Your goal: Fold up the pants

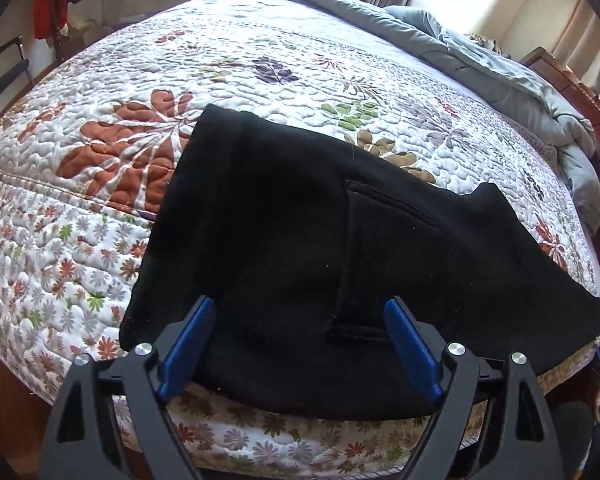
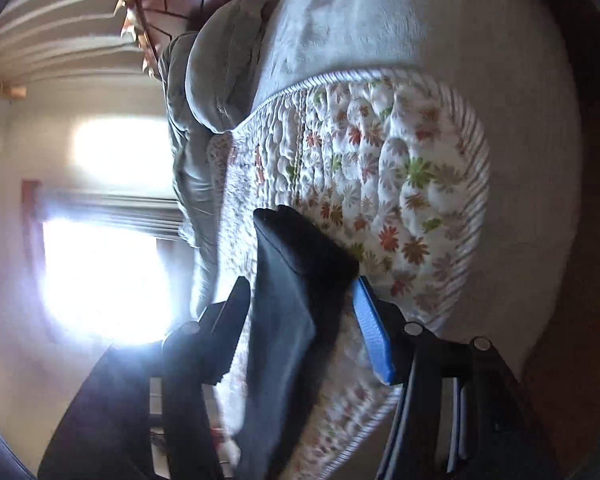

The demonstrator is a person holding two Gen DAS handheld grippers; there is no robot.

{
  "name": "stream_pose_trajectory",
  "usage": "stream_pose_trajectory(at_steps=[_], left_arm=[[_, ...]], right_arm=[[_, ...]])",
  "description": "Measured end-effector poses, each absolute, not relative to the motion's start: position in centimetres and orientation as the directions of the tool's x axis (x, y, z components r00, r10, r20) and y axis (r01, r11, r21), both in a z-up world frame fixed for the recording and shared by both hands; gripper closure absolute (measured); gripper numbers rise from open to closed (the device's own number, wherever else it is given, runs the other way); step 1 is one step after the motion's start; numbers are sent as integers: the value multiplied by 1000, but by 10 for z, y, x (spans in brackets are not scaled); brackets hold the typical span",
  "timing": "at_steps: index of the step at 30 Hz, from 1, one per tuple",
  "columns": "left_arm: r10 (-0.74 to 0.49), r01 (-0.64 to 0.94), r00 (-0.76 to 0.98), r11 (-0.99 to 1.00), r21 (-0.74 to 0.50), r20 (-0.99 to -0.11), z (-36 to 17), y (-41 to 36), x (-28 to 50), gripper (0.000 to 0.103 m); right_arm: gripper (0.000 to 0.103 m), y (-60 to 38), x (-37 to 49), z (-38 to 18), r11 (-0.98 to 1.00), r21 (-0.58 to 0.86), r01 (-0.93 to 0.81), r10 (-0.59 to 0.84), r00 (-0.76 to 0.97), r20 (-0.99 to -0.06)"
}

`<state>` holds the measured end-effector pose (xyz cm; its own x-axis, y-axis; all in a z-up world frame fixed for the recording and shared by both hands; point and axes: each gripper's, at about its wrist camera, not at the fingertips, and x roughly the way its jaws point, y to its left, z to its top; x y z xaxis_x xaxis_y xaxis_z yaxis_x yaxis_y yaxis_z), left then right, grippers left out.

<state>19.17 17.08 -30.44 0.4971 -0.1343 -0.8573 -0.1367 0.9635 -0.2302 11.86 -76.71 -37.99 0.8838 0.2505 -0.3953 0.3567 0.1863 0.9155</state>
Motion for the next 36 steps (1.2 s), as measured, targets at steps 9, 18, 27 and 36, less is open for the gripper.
stream_pose_trajectory(at_steps=[9, 18, 27, 36], left_arm=[[-124, -137, 491, 966, -217, -862, -304, 169, 191, 16], [-122, -137, 488, 967, -215, -864, -305, 169, 193, 15], [-125, -139, 487, 966, -218, -864, -306, 169, 194, 15], [-128, -139, 492, 965, -223, -861, -306, 170, 193, 15]], right_arm=[[43, -759, 137, -386, 171, 925, 339, 268, 887, -375], [47, -751, 166, -369, 247, 928, 280, 310, 884, -349], [92, -748, 168, -369, 302, 896, 325, 306, 857, -414], [93, -732, 180, -324, 443, 835, 324, 272, 840, -470]])
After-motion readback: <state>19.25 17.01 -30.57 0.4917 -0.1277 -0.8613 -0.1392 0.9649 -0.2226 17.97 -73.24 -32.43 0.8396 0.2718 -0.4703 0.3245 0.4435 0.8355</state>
